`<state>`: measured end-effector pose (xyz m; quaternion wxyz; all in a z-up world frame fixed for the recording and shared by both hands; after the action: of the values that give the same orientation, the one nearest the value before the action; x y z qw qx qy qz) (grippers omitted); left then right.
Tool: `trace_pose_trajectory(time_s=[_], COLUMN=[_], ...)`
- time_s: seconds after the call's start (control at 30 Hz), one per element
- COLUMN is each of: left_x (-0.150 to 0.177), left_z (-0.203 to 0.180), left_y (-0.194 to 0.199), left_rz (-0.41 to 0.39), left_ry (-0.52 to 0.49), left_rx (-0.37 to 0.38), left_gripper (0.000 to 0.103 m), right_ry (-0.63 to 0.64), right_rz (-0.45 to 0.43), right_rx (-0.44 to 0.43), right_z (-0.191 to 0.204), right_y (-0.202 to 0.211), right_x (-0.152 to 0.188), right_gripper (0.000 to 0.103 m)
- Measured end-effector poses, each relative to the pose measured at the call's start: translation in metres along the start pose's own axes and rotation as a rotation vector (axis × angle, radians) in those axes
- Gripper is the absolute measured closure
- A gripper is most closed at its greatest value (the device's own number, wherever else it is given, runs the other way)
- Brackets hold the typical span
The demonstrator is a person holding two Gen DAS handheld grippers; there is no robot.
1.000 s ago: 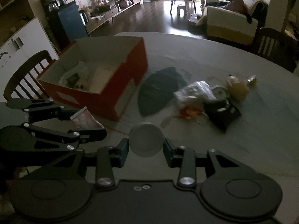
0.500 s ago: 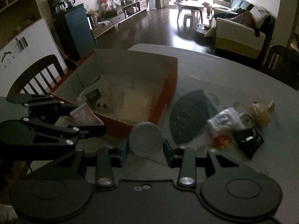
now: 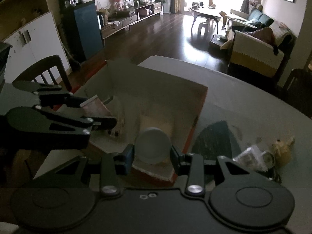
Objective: Organize objects
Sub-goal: 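Carry the pink packet and clear lid over the box with both grippers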
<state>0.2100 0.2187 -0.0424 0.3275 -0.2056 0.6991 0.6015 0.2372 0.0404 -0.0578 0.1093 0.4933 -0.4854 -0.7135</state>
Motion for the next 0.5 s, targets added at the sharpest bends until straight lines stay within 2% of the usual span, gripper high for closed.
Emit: trace_pose_trajectory(time_s=[0.3,0.5], left_x=[-0.019,-0.033], left_z=[0.034,0.044], left_y=[-0.044,-0.080], left_rz=[0.053,0.098], left_ry=[0.002,-0.033], left_rx=[-0.053,-0.095], left_gripper=[0.052,0.052], right_ry=[0.039,0.071], right_rz=[0.039,0.087], right_rx=[0.031,0.049], right_z=[0.004,0.005], right_y=[-0.041,-0.074], right_x=[-0.020,-0.024], right_gripper=[0.064,0.064])
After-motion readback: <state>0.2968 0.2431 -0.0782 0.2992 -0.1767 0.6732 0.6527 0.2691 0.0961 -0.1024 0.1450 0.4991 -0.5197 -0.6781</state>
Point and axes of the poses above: each gripper's, at about its wrist camera, not at the fingertips, and y roughly against the way its jaws point, z to its left, x to its underside, the point moved 3 cm from there along -y, roughly the way its jaws point, and after that the axes turned 2 degrees about -y, right-handed, at the moved point
